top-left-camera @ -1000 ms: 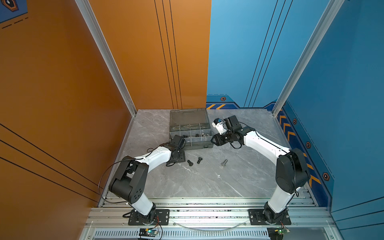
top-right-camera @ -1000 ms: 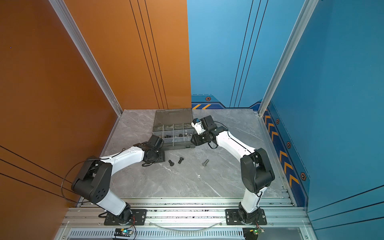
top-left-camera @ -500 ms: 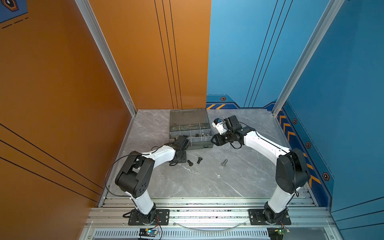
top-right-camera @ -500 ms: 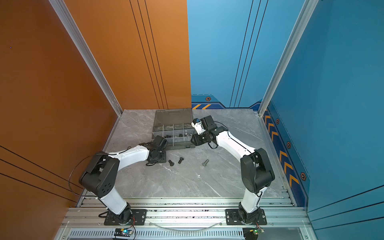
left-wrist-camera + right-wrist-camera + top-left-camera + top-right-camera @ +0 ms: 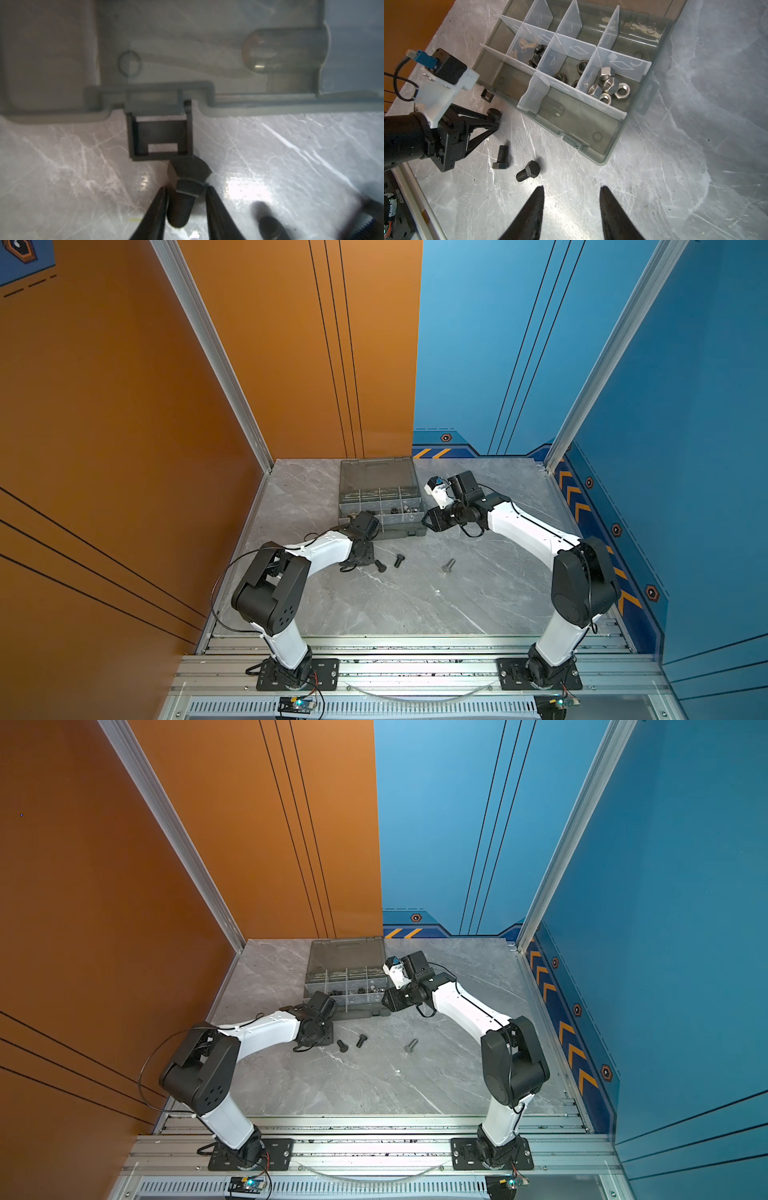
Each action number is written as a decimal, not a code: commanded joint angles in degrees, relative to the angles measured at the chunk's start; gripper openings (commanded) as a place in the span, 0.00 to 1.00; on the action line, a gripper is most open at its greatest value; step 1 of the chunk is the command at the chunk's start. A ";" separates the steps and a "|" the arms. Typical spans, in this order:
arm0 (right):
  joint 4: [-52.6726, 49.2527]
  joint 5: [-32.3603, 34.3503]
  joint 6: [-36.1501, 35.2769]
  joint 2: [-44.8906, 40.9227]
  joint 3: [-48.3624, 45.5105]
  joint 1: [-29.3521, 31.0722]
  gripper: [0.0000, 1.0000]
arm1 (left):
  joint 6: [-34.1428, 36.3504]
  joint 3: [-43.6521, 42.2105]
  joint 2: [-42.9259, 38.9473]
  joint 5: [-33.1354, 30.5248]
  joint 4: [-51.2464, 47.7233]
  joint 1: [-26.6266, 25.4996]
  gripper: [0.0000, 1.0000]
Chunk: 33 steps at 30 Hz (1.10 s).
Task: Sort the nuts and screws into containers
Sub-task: 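Lower the left gripper around the black hex bolt beside the box and close, then lift the black bolt with the left gripper over the box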
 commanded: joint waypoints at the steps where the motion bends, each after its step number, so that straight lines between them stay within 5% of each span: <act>1: -0.02 -0.46 0.85 -1.43 -0.81 -0.41 0.47 | -0.76 0.14 1.41 0.47 -0.84 -0.75 0.27; 6: -0.12 -0.37 0.83 -1.39 -0.99 -0.51 0.47 | -1.19 0.08 1.45 0.33 -0.84 -0.84 0.21; 9: -0.12 -0.37 0.84 -1.54 -1.10 -0.49 0.47 | -1.32 0.17 1.76 0.50 -0.84 -0.84 0.00; 15: -0.47 -0.29 0.77 -2.24 -1.22 -0.68 0.47 | -2.28 -0.27 -0.81 1.04 -0.66 -1.23 0.00; 25: -1.00 -0.33 0.34 -3.49 -1.70 -1.20 0.47 | -2.20 3.91 -16.51 4.76 -2.97 0.24 0.00; 33: -1.17 -0.63 0.40 -3.14 -1.84 -1.63 0.47 | 0.12 10.49 -11.92 7.25 -2.20 5.31 0.00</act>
